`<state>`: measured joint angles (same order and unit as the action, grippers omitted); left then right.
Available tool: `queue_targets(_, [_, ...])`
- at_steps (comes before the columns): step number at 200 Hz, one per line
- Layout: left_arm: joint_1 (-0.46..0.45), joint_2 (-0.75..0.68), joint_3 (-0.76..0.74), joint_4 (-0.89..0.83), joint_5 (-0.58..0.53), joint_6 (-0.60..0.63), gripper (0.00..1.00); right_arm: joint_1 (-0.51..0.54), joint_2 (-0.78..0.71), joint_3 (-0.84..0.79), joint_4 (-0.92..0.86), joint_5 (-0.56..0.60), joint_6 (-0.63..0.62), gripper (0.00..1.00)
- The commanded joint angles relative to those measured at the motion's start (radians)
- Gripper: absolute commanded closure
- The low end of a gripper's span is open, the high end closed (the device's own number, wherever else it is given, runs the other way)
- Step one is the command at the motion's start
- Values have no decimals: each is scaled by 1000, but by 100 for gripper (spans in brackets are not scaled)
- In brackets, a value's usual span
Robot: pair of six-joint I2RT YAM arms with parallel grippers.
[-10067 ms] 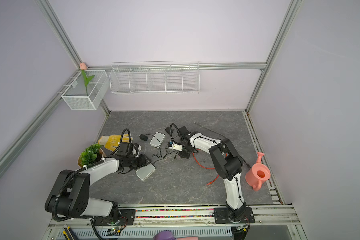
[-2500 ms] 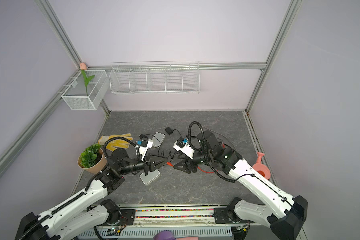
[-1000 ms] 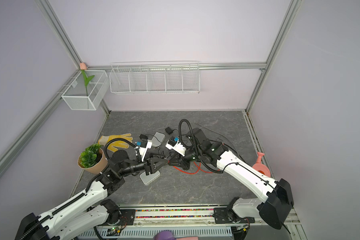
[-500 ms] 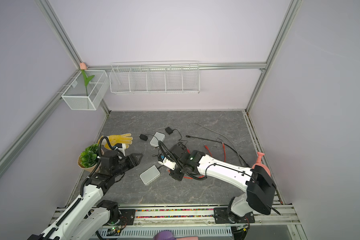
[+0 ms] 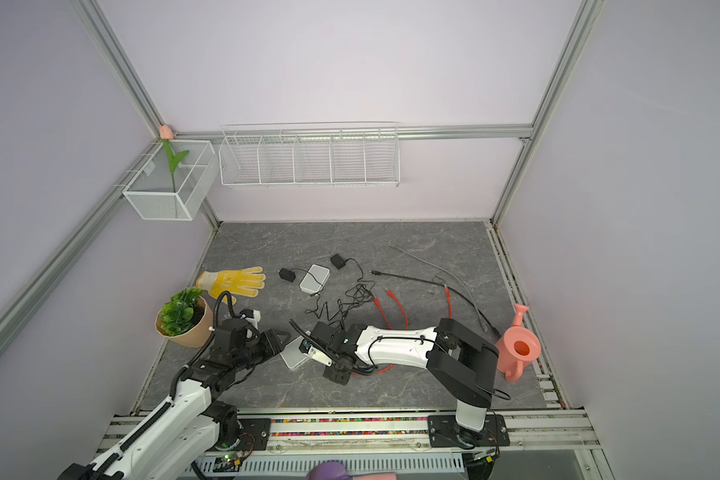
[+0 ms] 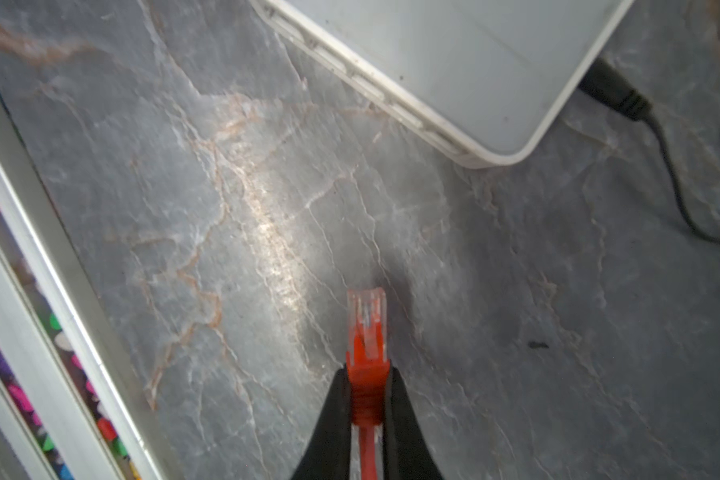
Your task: Insert the plug into the switch port
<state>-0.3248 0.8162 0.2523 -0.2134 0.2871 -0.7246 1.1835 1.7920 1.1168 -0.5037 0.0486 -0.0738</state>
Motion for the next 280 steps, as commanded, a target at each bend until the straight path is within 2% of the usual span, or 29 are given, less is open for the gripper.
queue_targets(1, [-26, 74, -16, 66, -9, -4, 44, 17, 15, 20, 36, 9, 32, 93])
queue_targets(31, [-40, 150, -17, 116, 27, 2, 47, 21, 18, 16, 39, 36, 41, 94])
queue_targets(88, [-173, 201, -91, 282, 57, -110, 53, 21, 1, -9, 47, 51, 38, 93])
queue_targets(110, [-172, 215, -76, 247, 65, -88, 53, 23, 8, -8, 50, 36, 40, 94])
queue_targets(170, [-174, 294, -91, 322, 105, -87, 55, 30, 46, 6, 65, 25, 45, 93])
queue_targets(280, [-173, 220, -142, 303, 77, -93, 57, 67, 66, 54, 62, 16, 51, 94])
